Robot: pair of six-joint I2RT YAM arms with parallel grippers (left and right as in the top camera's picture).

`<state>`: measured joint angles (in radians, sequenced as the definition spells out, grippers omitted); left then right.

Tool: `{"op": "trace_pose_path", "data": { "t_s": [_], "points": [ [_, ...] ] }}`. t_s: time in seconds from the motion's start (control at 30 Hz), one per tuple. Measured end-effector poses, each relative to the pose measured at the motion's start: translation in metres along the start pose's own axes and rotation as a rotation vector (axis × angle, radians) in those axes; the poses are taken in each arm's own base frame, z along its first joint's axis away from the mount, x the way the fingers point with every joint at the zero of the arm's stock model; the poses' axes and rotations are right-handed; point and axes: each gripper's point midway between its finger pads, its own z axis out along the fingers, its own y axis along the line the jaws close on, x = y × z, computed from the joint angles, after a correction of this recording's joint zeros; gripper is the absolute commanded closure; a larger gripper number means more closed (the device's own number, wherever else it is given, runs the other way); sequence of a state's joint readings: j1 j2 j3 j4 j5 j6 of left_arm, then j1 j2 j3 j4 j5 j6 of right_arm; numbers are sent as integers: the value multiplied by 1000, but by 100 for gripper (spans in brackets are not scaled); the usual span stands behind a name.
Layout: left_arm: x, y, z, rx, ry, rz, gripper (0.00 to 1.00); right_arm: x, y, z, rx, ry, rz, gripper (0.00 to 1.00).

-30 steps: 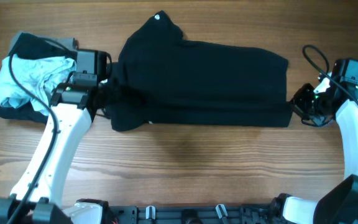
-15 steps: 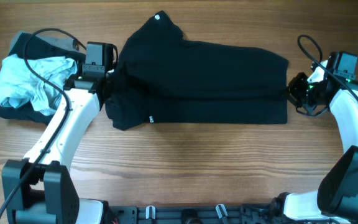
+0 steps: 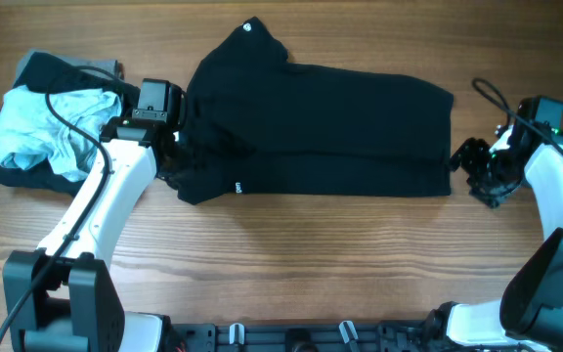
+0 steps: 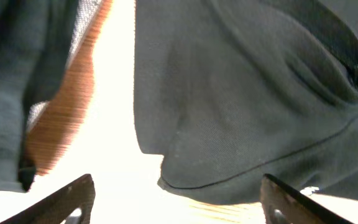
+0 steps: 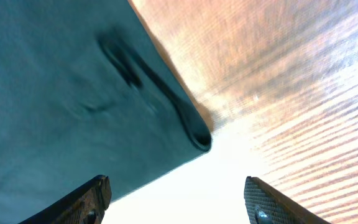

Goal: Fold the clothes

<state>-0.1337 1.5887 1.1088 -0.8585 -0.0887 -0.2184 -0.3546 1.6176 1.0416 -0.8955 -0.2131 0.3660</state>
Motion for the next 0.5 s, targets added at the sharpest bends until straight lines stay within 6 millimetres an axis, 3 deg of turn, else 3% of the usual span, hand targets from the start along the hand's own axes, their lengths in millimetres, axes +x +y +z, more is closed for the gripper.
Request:
{"op": "trace_pose_path", "data": {
  "t_s": [0.13,0.17,0.23,0.3,0.33,0.37,0.4,0.5],
  "points": [
    [17,-6,20,47,30,-1,27,19,-2,33,-68,20,-35,28],
    [22,-8,27,59,31,-1,34,20,2,41,-110,11,-48,28],
    [30,-13,39,94,34,1,49,17,12,50,-189,-28,-76,40],
    [31,-16,44,117,24,1,69,12,22,51,-252,-65,-100,76],
    [31,-17,45,123,22,-5,83,13,24,52,-266,-63,-107,89],
    [32,-18,46,129,23,-6,91,16,24,53,-270,-55,-107,96],
    [32,-19,46,136,22,-3,96,21,23,55,-274,-38,-101,96],
    [32,-20,46,142,23,-3,96,32,14,56,-240,11,-64,96]
  ]
}}
